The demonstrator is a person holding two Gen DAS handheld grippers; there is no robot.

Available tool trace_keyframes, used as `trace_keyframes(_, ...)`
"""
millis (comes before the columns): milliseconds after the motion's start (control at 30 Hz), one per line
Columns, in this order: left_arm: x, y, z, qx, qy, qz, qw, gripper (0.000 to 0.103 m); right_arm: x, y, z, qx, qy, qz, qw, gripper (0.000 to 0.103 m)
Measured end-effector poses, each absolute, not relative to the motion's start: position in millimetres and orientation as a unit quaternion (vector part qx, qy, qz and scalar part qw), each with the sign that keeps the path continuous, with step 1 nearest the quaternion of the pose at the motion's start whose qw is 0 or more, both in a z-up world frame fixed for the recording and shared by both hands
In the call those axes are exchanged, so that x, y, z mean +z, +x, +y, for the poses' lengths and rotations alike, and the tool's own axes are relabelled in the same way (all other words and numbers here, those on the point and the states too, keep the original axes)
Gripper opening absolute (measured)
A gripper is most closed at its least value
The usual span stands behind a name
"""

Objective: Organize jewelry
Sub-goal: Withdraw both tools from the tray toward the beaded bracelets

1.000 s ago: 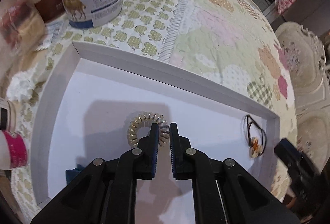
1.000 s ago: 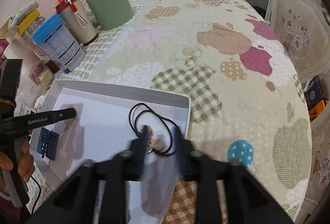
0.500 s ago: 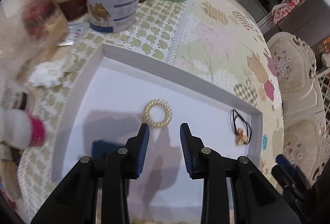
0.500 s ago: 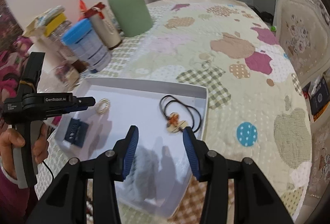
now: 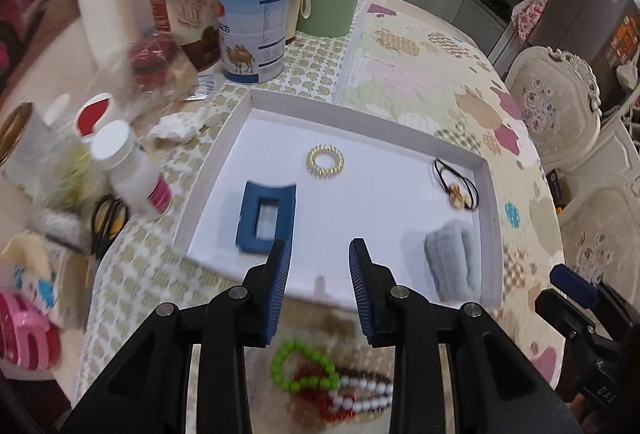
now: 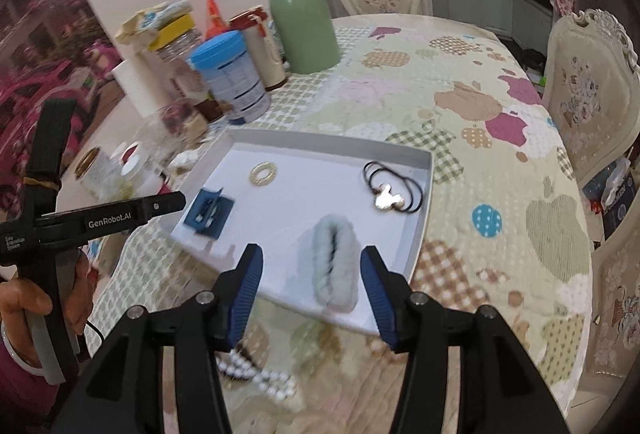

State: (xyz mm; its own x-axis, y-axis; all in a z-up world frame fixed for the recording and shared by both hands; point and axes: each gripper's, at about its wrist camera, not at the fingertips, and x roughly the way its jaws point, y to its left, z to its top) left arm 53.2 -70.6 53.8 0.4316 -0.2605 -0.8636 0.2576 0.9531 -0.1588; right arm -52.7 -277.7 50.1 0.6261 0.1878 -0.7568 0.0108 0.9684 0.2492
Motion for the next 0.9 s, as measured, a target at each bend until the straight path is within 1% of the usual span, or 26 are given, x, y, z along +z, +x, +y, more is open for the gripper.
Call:
trace_keyframes(233, 66, -1, -69, -0.149, 0.013, 0.492, 0.858, 0.035, 54, -100, -266, 0.064, 0.108, 0.429, 0.895, 0.055)
trace_keyframes(400, 72, -34, -66, -0.148, 0.016, 0.483, 0.863, 0.034, 57, -127, -263, 0.066, 0.102, 0.428, 0.895, 0.058)
trace_keyframes(667, 77, -69, -59, -0.138, 0.013, 0.478, 0.868, 0.035, 60, -162, -261, 0.075, 0.093, 0.430, 0.895, 0.059)
trace_keyframes(900, 74, -81, -36, -0.128, -0.027, 0.493, 0.860, 0.035, 58, -177, -257, 0.086, 0.083, 0.434, 0.893, 0.059)
